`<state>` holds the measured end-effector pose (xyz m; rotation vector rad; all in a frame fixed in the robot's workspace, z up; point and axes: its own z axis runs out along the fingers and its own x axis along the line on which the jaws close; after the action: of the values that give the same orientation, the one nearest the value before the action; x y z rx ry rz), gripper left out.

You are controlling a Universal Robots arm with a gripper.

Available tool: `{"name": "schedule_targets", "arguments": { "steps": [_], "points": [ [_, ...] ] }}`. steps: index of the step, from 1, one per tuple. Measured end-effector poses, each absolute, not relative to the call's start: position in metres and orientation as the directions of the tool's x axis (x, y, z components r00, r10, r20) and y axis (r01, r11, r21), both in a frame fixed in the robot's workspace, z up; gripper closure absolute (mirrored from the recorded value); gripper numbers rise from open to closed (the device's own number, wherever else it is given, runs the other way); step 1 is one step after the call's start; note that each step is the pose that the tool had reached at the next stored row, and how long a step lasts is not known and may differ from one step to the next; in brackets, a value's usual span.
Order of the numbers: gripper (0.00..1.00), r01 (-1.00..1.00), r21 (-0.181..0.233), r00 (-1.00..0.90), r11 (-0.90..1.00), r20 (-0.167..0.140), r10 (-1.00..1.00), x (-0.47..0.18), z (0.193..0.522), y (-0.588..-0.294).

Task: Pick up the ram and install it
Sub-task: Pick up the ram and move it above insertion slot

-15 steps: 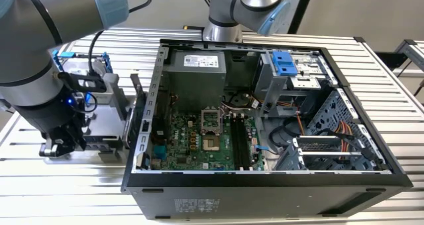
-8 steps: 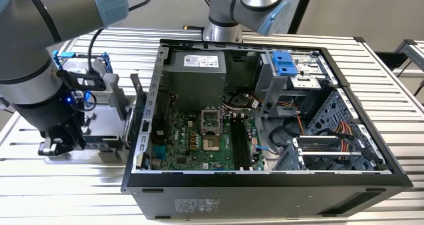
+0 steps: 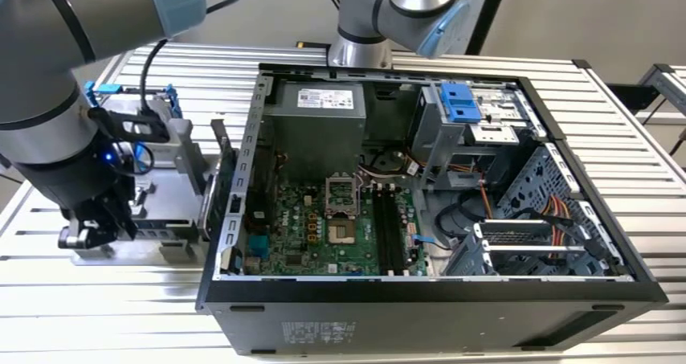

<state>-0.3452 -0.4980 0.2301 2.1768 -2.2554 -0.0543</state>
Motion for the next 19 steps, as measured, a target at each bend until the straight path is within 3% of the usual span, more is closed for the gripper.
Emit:
{"name": "schedule_targets", "arguments": {
  "steps": [19],
  "points": [
    [1.0, -0.999, 0.029, -0.036, 0.035, -0.019, -0.999, -0.345, 0.245, -0.498]
  ]
}}
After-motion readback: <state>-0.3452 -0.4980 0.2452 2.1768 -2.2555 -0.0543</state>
